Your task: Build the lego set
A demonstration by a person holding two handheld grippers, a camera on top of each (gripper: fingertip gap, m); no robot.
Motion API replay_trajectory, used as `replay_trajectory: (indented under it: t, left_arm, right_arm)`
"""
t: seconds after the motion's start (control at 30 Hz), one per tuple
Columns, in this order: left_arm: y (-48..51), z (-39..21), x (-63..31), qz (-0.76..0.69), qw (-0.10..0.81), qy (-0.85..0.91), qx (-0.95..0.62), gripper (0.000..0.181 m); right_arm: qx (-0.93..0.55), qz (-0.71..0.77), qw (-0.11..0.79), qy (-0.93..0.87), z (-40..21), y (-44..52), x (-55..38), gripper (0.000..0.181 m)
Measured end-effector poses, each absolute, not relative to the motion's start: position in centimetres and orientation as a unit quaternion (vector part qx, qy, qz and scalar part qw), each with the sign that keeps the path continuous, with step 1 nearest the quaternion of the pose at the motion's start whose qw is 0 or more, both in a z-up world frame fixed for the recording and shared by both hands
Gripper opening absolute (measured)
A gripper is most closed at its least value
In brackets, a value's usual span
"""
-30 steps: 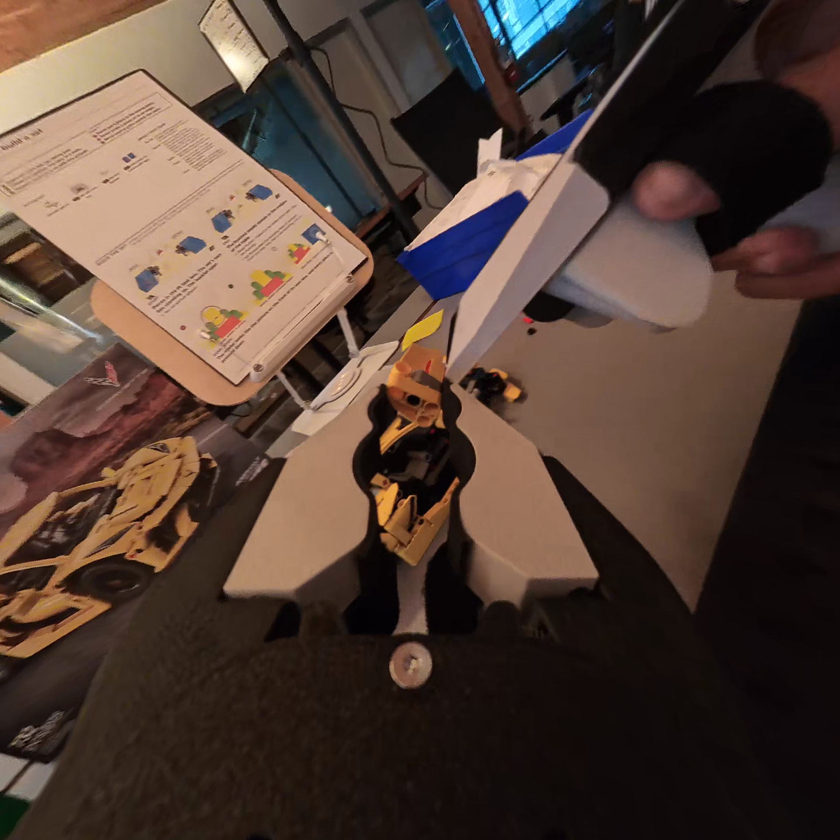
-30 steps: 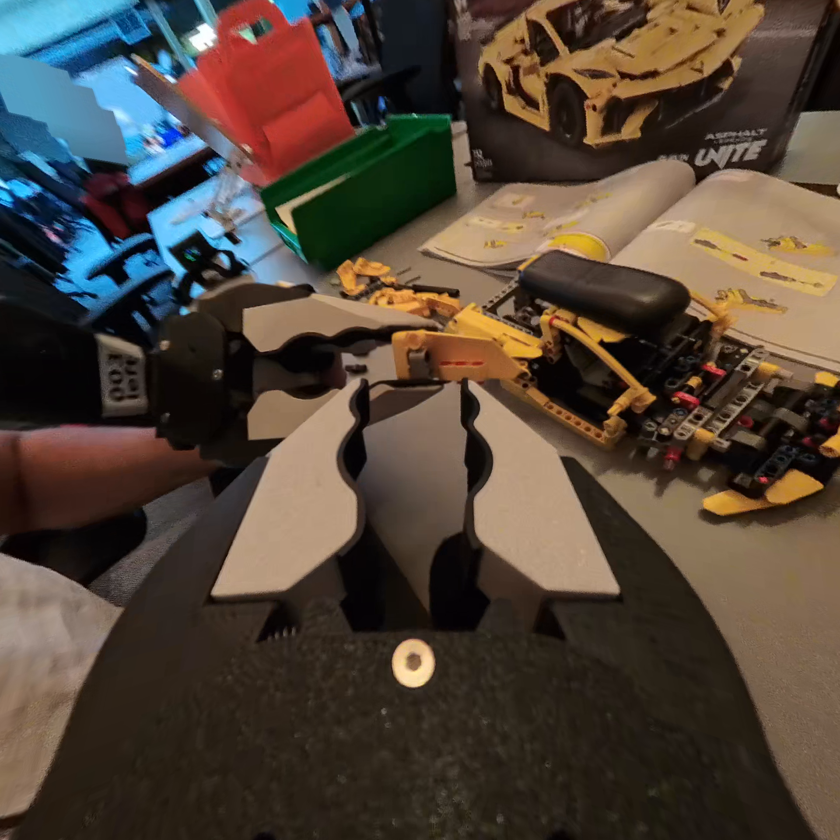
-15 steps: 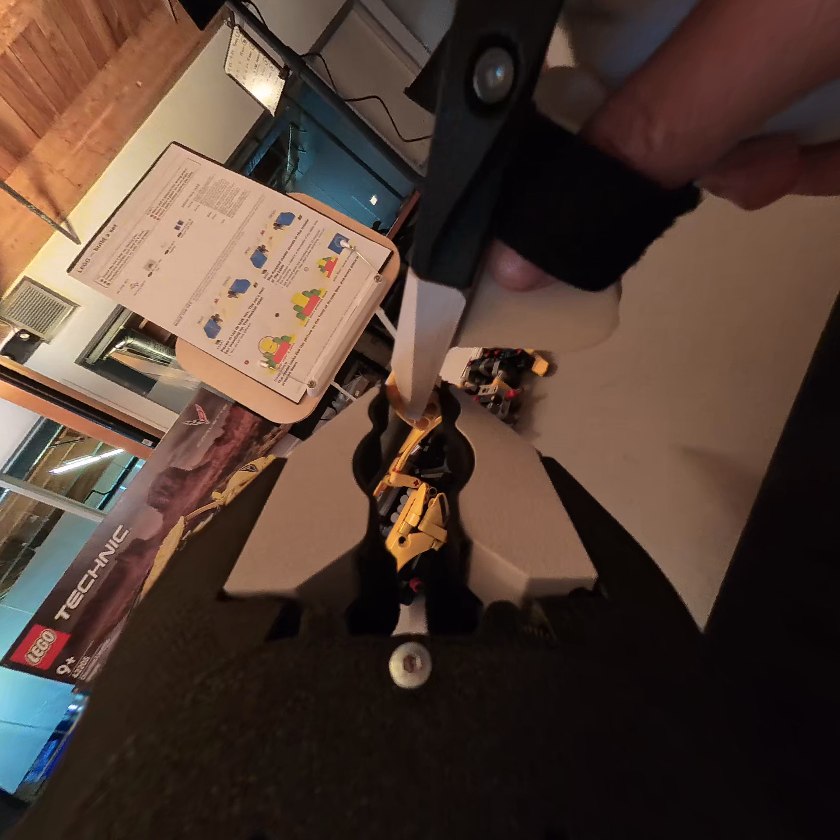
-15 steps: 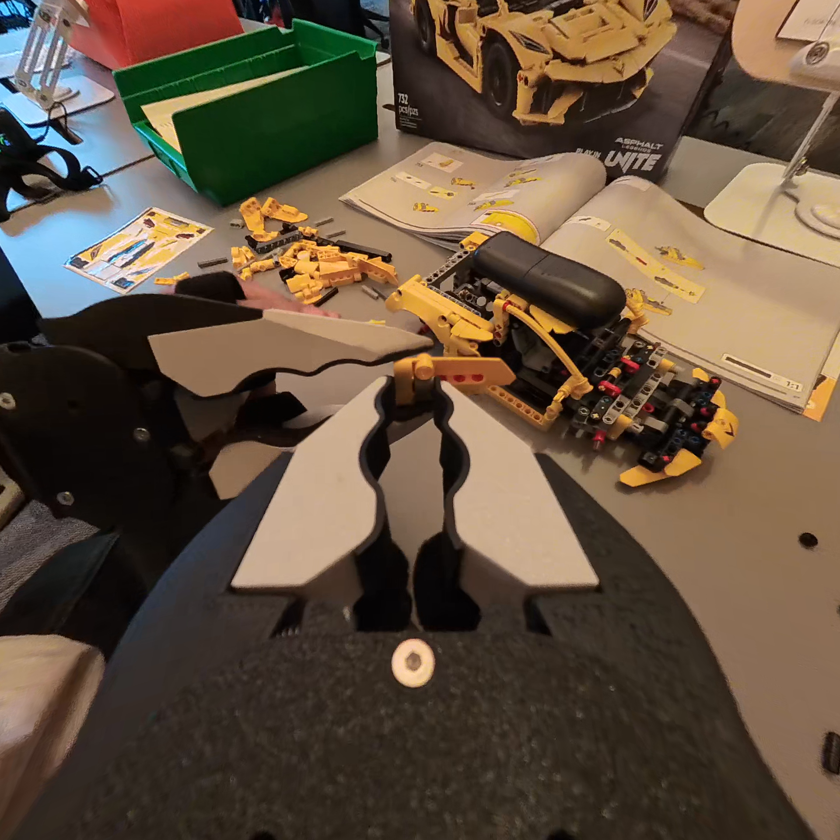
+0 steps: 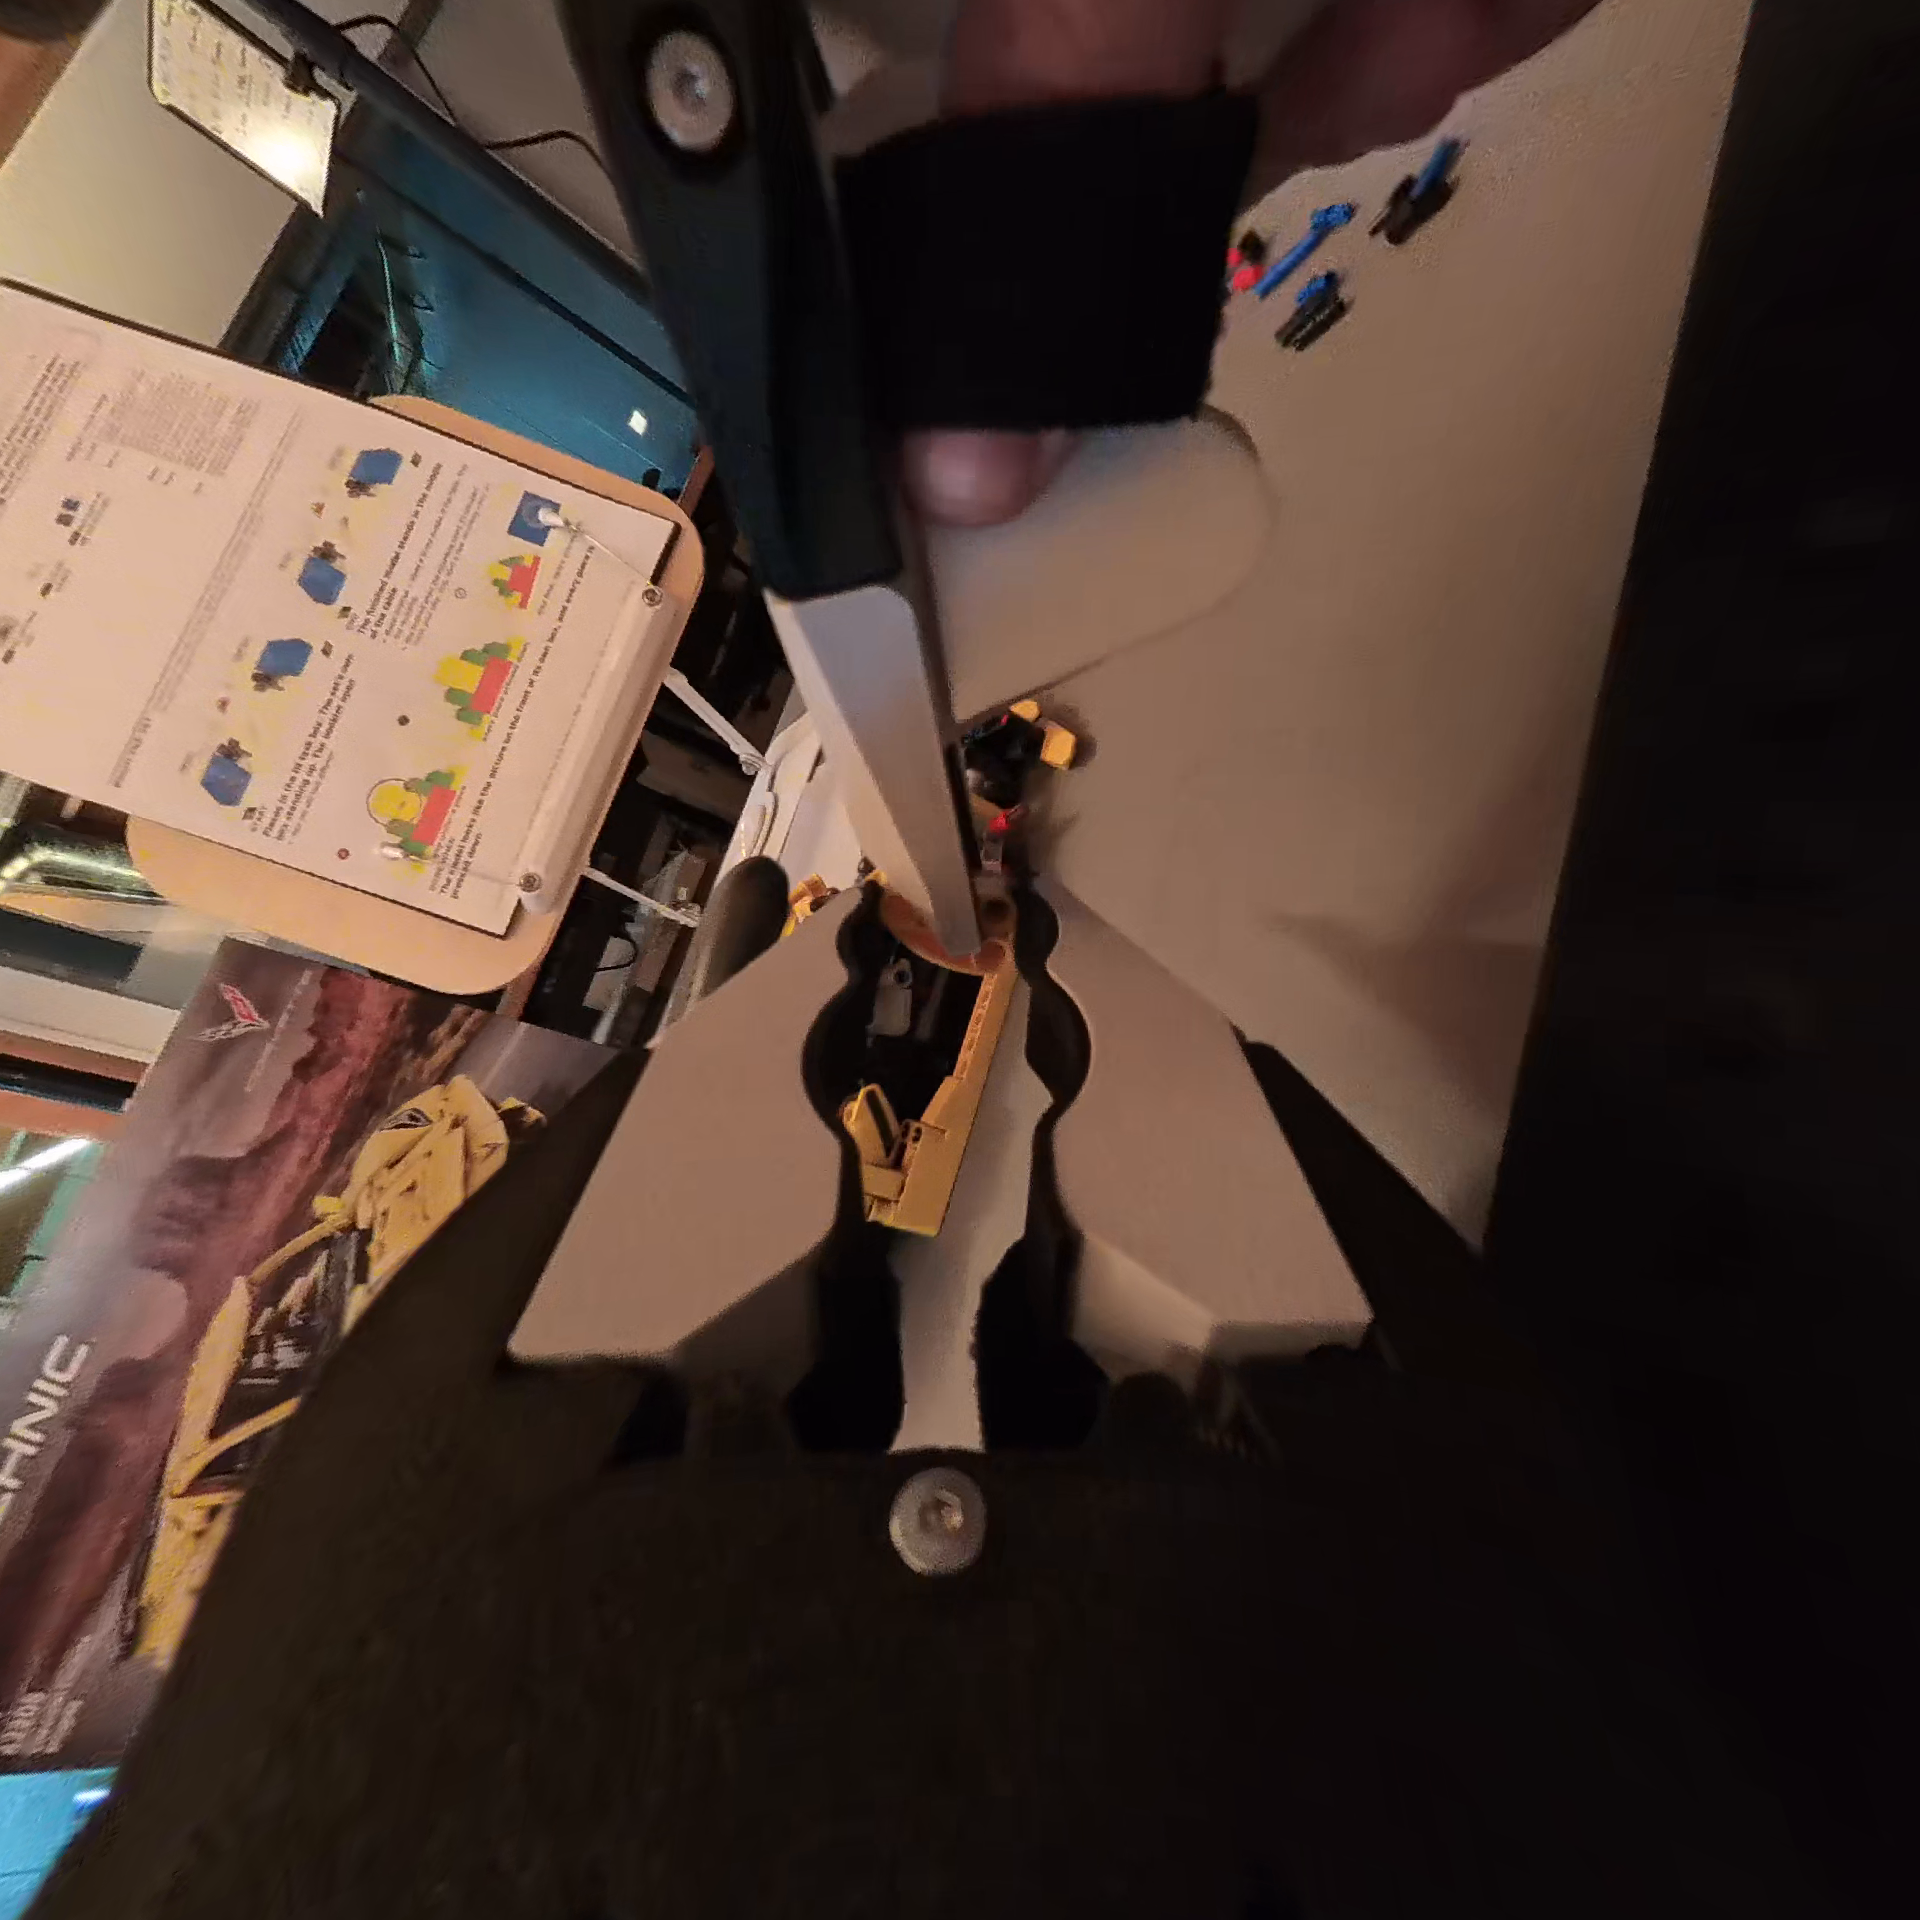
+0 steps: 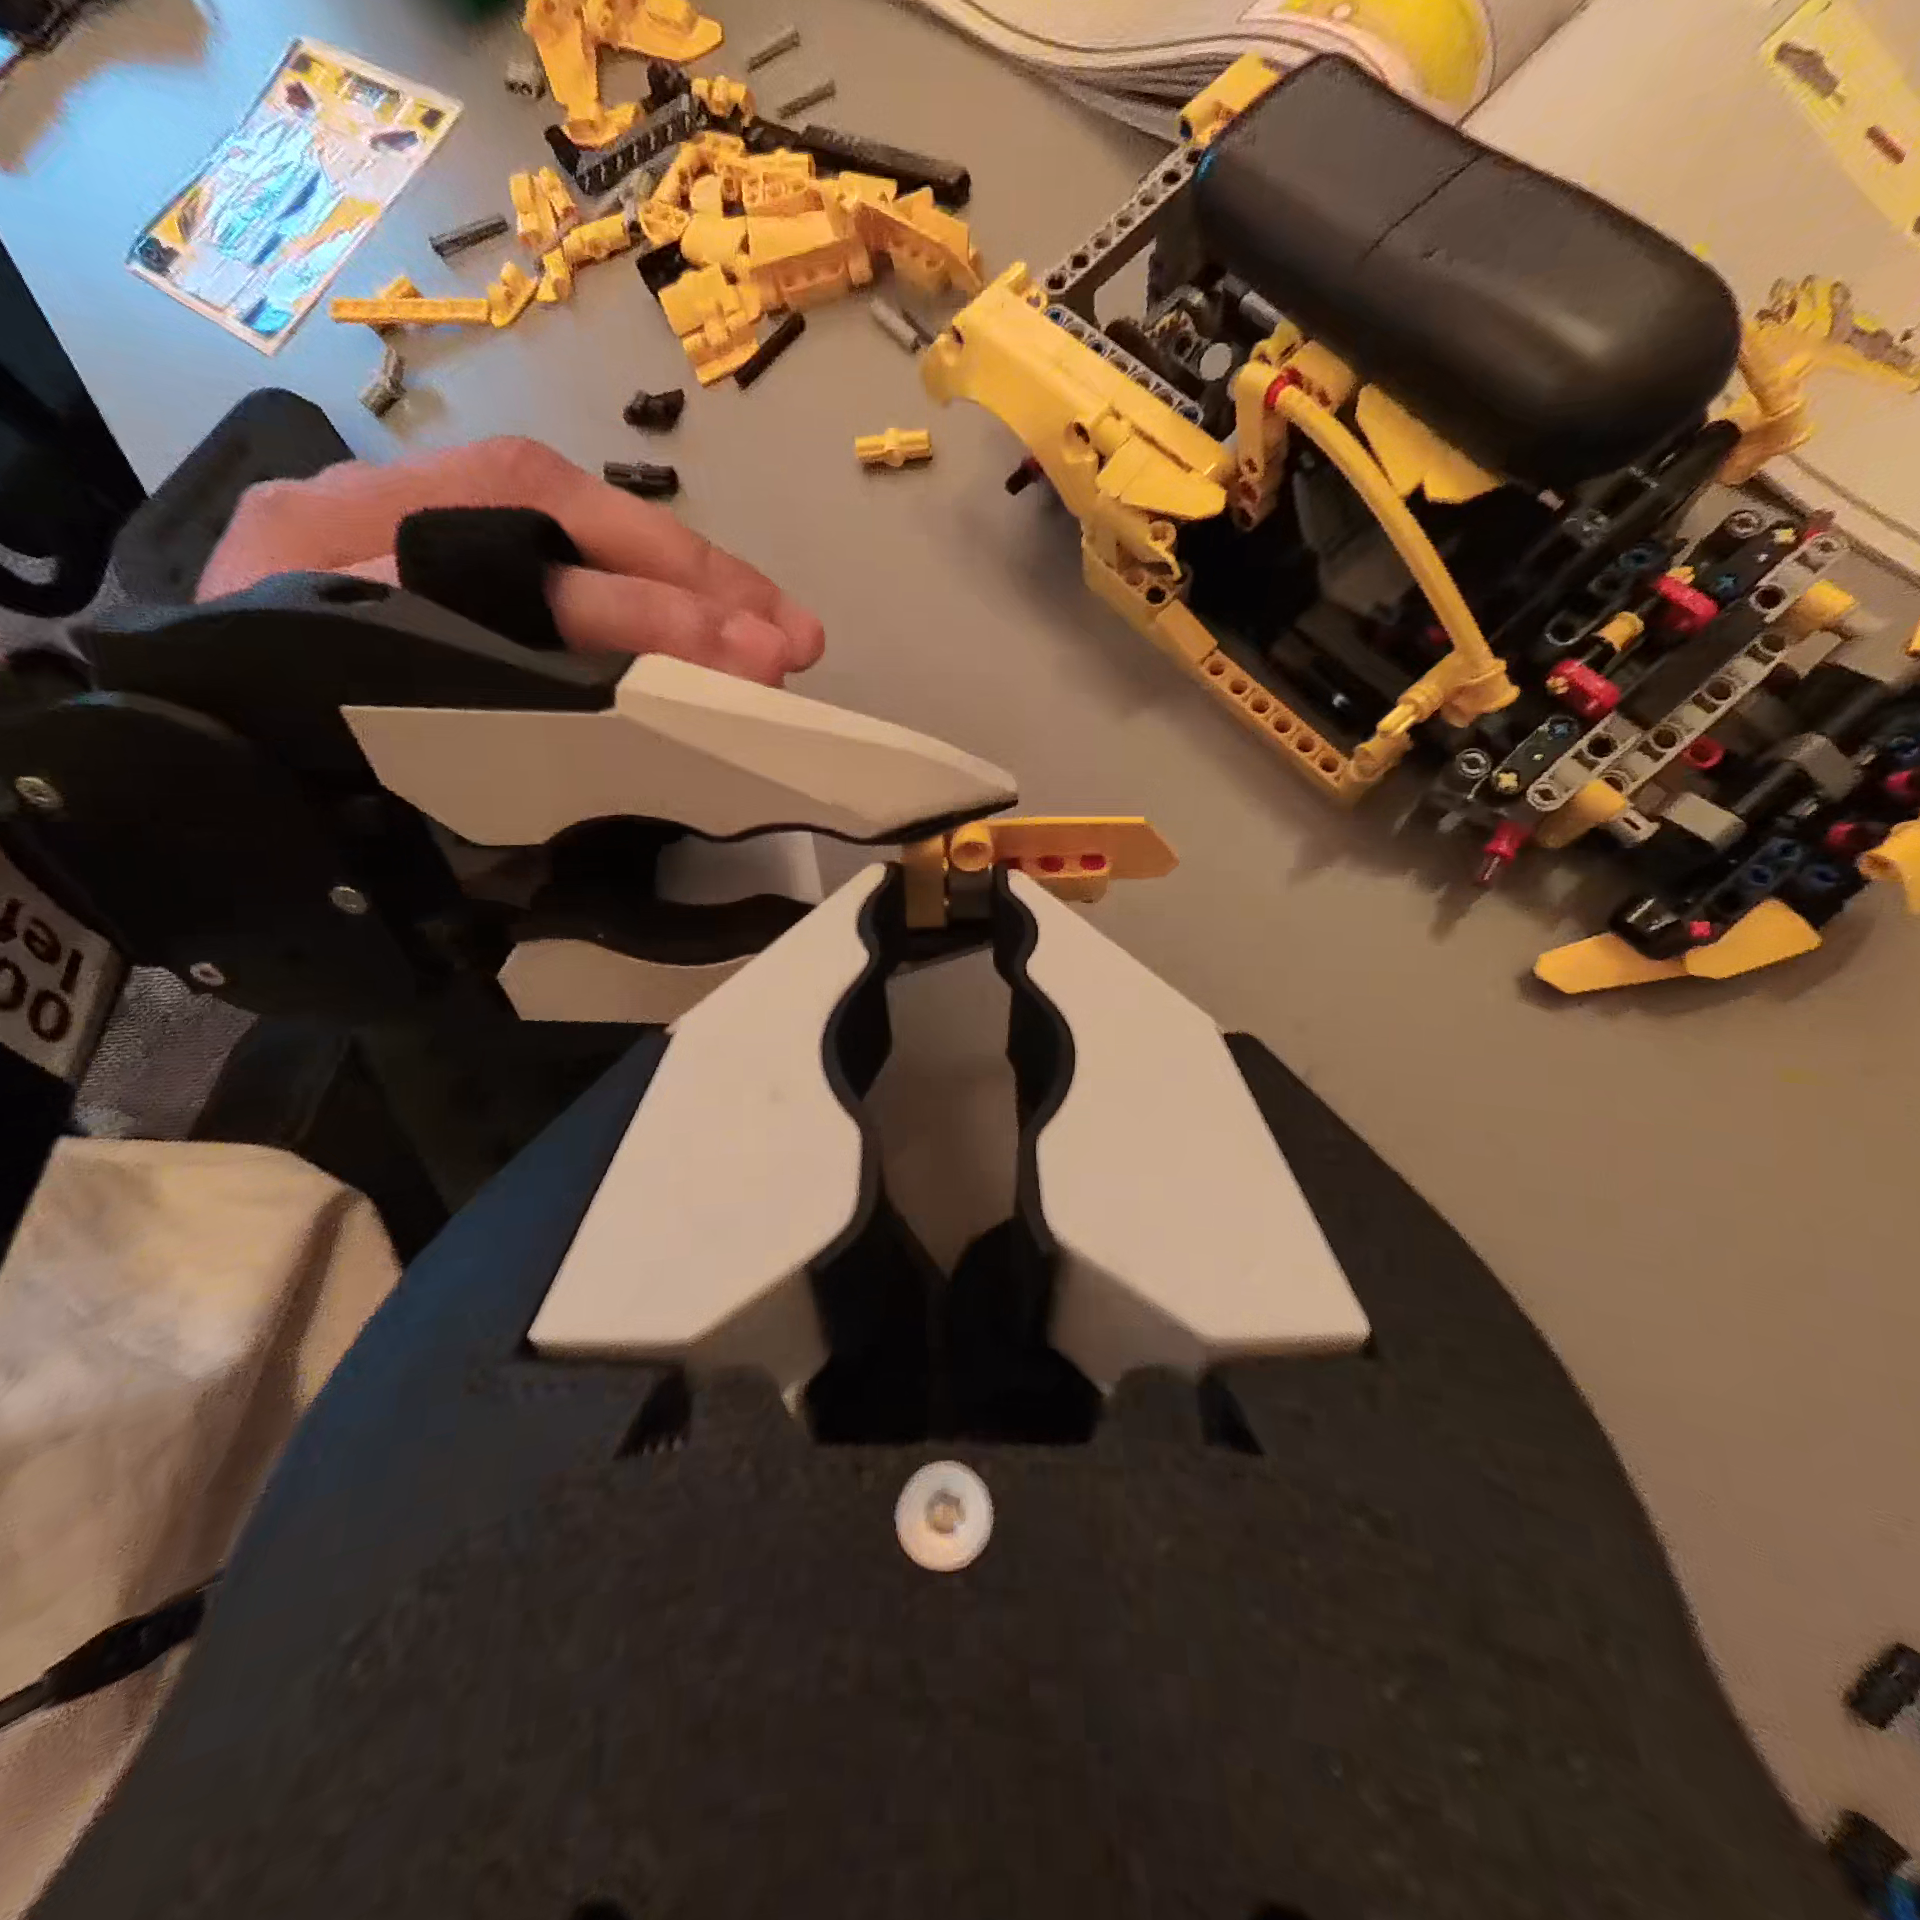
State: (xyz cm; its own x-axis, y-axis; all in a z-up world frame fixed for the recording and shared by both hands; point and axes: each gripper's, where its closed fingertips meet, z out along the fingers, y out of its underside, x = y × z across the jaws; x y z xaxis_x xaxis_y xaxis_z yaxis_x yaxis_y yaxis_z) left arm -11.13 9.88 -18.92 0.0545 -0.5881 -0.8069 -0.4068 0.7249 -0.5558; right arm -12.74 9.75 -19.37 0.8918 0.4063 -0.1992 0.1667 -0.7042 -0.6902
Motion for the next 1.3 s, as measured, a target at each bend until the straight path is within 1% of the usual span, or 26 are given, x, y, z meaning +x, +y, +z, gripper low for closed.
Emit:
replay_trajectory:
  t: [0.07,0.1,0.13,0.27,0.37,0.53,0.67,0.73,0.8,0.83,0.93,1.07,1.17,1.3]
  left_arm:
    - [10.6,-18.6,-11.4,-0.084,0.627,0.672,-0.385,0.024]
    - [11.4,-18.0,-11.7,-0.092,0.631,0.658,-0.401,0.024]
    - [12.3,-17.3,-12.1,-0.115,0.631,0.641,-0.421,0.024]
    - [15.9,-13.8,-14.7,-0.289,0.614,0.533,-0.505,0.024]
    - [19.1,-12.0,-17.5,-0.369,0.603,0.454,-0.542,0.024]
    - [23.6,-11.3,-21.8,-0.408,0.604,0.370,-0.576,0.024]
    - [26.3,-11.6,-24.6,-0.408,0.608,0.311,-0.606,0.024]
    - [26.8,-11.8,-25.0,-0.409,0.604,0.298,-0.615,0.024]
    - [26.8,-11.9,-25.0,-0.398,0.611,0.301,-0.615,0.024]
    - [26.6,-12.1,-24.8,-0.397,0.609,0.306,-0.615,0.024]
    - [25.9,-13.1,-23.8,-0.426,0.572,0.315,-0.627,0.024]
    - [25.8,-13.8,-23.9,-0.496,0.511,0.279,-0.645,0.024]
    - [26.4,-14.2,-24.2,-0.525,0.485,0.248,-0.654,0.024]
    - [26.9,-14.4,-24.4,-0.512,0.493,0.243,-0.660,0.024]
  right_arm:
    - [-0.905,0.183,0.346,-0.167,-19.1,10.0,-12.8,0.017]
    - [-0.895,0.187,0.366,-0.171,-18.3,10.4,-12.7,0.031]
    - [-0.883,0.191,0.392,-0.172,-17.4,10.9,-12.4,0.039]
    - [-0.805,0.262,0.500,-0.186,-12.5,12.4,-11.6,0.043]
    - [-0.785,0.286,0.518,-0.184,-11.0,14.1,-10.9,0.041]
    - [-0.761,0.308,0.542,-0.179,-11.1,18.9,-11.0,0.037]
    - [-0.695,0.327,0.625,-0.137,-10.5,20.8,-9.8,0.034]
    - [-0.692,0.361,0.614,-0.115,-11.0,20.1,-9.5,0.037]
    - [-0.689,0.367,0.615,-0.113,-11.7,19.3,-9.1,0.032]
    - [-0.691,0.365,0.614,-0.113,-12.2,19.3,-8.9,0.033]
    - [-0.688,0.397,0.597,-0.116,-12.2,19.4,-9.5,0.040]
    - [-0.719,0.327,0.588,-0.177,-14.4,19.8,-10.7,0.041]
    - [-0.728,0.284,0.587,-0.210,-15.6,20.1,-11.4,0.040]
    - [-0.733,0.278,0.580,-0.221,-15.8,20.1,-12.1,0.040]
